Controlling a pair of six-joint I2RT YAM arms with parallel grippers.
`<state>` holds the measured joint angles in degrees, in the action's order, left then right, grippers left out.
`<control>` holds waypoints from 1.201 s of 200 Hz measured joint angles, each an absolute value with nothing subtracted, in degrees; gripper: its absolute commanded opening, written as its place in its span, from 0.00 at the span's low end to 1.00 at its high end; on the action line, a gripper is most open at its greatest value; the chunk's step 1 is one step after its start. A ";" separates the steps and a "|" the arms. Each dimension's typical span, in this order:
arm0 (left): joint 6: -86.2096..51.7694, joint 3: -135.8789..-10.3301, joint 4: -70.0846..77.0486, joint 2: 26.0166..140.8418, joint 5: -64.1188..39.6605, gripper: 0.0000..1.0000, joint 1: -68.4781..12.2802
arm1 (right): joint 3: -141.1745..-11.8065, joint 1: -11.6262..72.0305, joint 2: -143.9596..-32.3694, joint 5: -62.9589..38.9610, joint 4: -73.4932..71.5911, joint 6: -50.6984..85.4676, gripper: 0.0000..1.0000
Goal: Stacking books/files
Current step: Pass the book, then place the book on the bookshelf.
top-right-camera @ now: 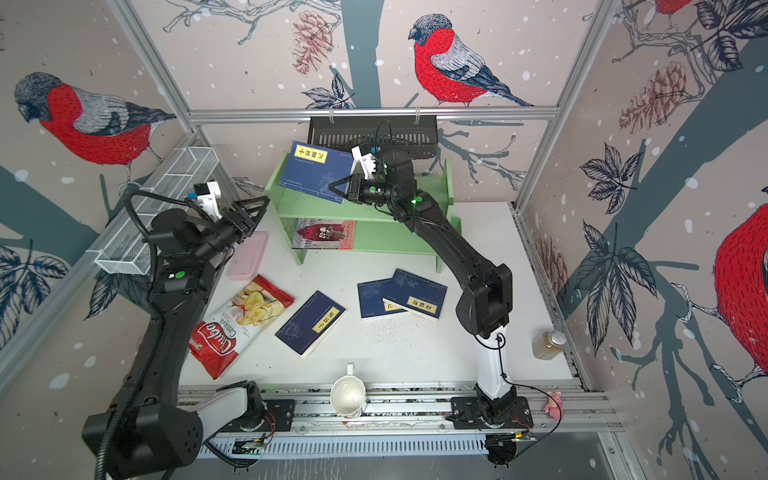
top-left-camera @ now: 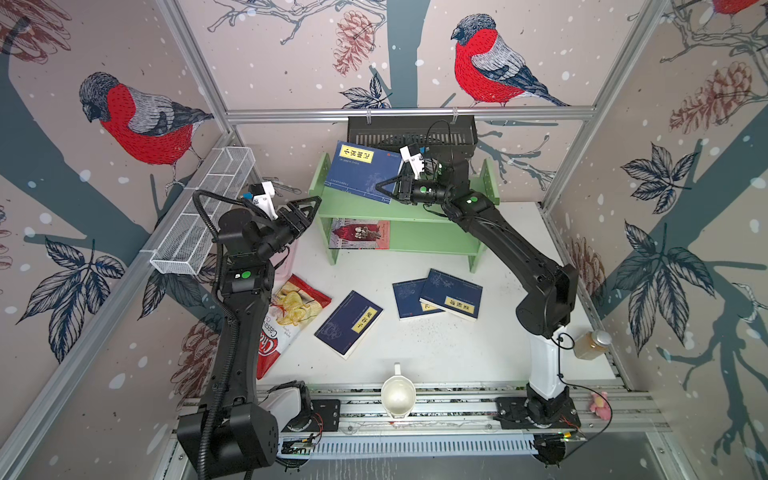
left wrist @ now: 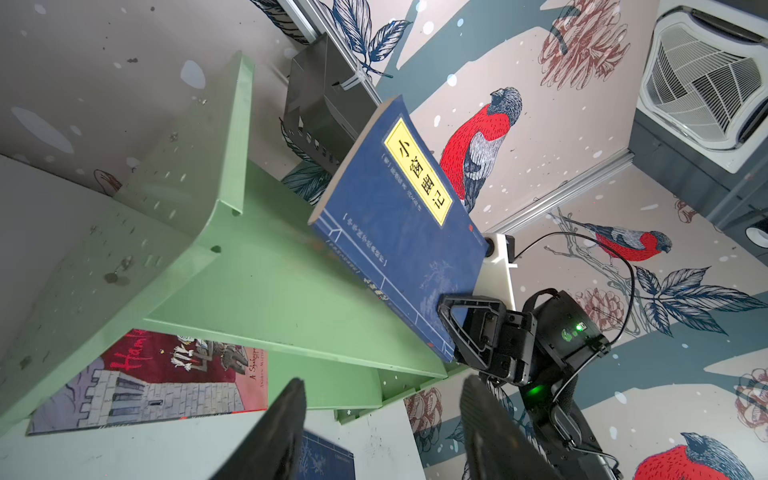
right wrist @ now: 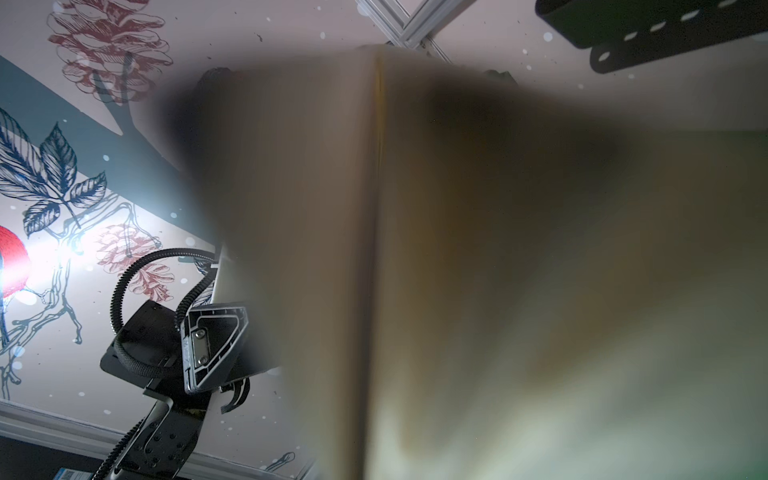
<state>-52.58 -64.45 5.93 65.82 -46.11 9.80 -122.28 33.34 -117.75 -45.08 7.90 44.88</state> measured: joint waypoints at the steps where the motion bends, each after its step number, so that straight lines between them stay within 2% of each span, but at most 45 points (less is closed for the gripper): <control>1: -52.58 -64.47 5.93 65.87 -46.22 0.60 9.80 | -122.39 33.34 -117.84 -45.12 8.21 44.82 0.03; 65: -57.04 -64.69 12.14 68.34 -52.97 0.60 10.00 | -127.15 33.06 -121.71 -44.62 18.57 42.04 0.03; 128: -59.24 -63.16 16.01 69.67 -55.70 0.60 10.00 | -130.21 32.53 -125.54 -44.82 21.65 42.09 0.03; 240: -61.49 -60.49 19.22 70.39 -58.43 0.61 10.00 | -129.64 31.46 -125.64 -49.87 22.94 43.16 0.04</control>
<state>-61.49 -60.49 19.22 70.39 -58.43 10.00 -129.64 31.46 -125.64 -49.87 22.94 43.16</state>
